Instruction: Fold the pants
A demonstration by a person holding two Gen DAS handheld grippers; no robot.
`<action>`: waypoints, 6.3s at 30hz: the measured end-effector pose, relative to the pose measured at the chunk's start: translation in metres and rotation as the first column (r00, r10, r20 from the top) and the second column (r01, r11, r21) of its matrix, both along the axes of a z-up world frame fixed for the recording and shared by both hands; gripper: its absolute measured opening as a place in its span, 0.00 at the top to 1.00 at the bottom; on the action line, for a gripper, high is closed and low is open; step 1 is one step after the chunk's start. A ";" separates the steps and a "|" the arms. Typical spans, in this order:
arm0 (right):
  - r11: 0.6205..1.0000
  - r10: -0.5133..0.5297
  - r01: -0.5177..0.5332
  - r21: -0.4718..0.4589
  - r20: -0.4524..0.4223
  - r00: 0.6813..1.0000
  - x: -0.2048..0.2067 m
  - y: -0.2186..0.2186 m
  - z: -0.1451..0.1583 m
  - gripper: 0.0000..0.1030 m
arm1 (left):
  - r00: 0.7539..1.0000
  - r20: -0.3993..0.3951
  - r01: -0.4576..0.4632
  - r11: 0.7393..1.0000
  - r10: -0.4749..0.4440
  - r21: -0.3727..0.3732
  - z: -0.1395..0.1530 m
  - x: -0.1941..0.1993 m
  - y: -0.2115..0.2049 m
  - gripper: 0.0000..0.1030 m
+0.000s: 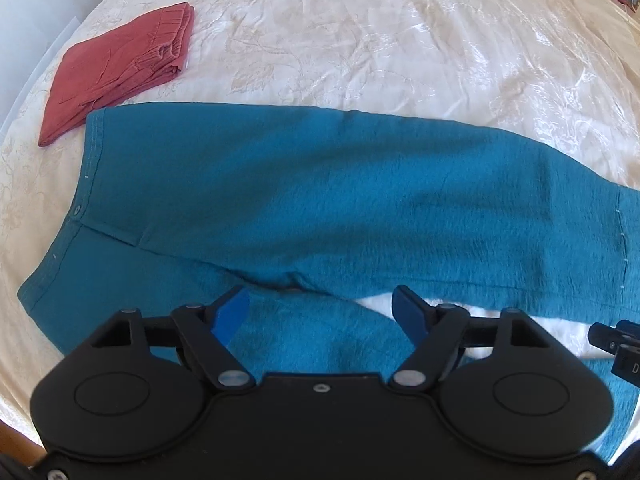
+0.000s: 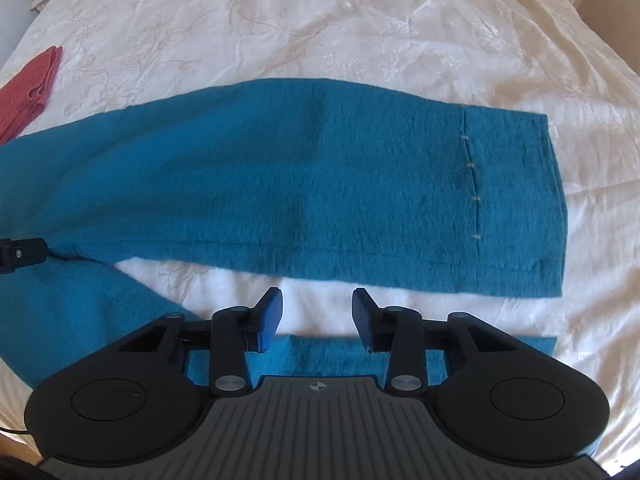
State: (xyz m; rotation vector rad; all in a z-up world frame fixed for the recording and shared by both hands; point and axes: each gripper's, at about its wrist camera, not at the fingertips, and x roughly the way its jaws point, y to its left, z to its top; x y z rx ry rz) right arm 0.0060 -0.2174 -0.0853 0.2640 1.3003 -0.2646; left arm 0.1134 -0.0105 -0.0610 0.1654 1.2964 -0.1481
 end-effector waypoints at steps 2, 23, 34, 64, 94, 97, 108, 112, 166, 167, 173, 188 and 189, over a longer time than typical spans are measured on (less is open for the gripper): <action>0.999 0.035 -0.035 -0.012 -0.002 0.999 0.019 -0.007 -0.006 0.62 | 1.000 0.017 -0.011 1.000 0.011 -0.006 -0.007 0.016 -0.004 0.28; 0.826 0.554 -0.542 -0.157 0.045 0.831 0.178 -0.055 -0.081 0.44 | 0.995 -0.074 -0.064 0.996 0.059 -0.068 -0.071 0.113 0.002 0.28; 0.799 0.601 -0.601 -0.024 0.077 0.796 0.163 -0.047 -0.073 0.94 | 0.983 -0.126 -0.160 0.967 0.137 -0.197 -0.074 0.155 0.009 0.21; 0.876 0.481 -0.476 -0.075 0.212 0.851 0.019 0.013 0.020 0.94 | 0.982 -0.034 -0.188 0.965 0.185 -0.180 -0.012 0.106 0.044 0.87; 0.979 0.068 -0.077 0.191 0.052 0.996 -0.160 0.103 0.000 0.79 | 0.993 -0.082 0.081 0.996 -0.084 -0.037 -0.034 -0.110 0.151 0.81; 0.991 -0.053 0.041 0.124 0.100 0.994 -0.151 0.089 0.012 0.79 | 0.988 -0.022 0.154 0.987 -0.155 -0.043 -0.028 -0.107 0.136 0.75; 0.924 -0.317 0.345 -0.162 0.176 0.932 -0.065 0.034 -0.022 0.70 | 0.941 -0.151 0.305 0.952 -0.303 -0.012 -0.077 -0.109 0.099 0.61; 0.911 -0.334 0.356 -0.209 0.135 0.933 -0.036 0.028 -0.042 0.69 | 0.924 -0.206 0.334 0.942 -0.323 0.017 -0.098 -0.115 0.103 0.59; 0.875 -0.484 0.482 0.050 0.088 0.870 -0.272 -0.035 -0.030 0.95 | 0.991 0.003 0.133 0.982 -0.135 0.131 0.019 -0.181 0.090 0.39; 0.890 -0.455 0.450 0.068 0.088 0.886 -0.269 -0.029 -0.030 0.95 | 0.992 -0.004 0.127 0.982 -0.127 0.139 0.020 -0.185 0.095 0.39; 0.959 -0.258 0.240 0.151 0.114 0.959 -0.252 0.007 -0.030 0.91 | 0.997 -0.030 0.070 0.985 -0.066 0.159 0.019 -0.206 0.113 0.39; 0.878 0.477 -0.459 -0.137 0.176 0.861 -0.191 0.133 -0.053 0.70 | 0.999 0.037 -0.001 0.996 -0.002 0.092 0.014 -0.200 0.095 0.31; 0.855 0.516 -0.494 -0.158 0.164 0.841 -0.189 0.139 -0.055 0.70 | 0.999 0.036 -0.008 0.996 0.005 0.090 0.013 -0.199 0.095 0.31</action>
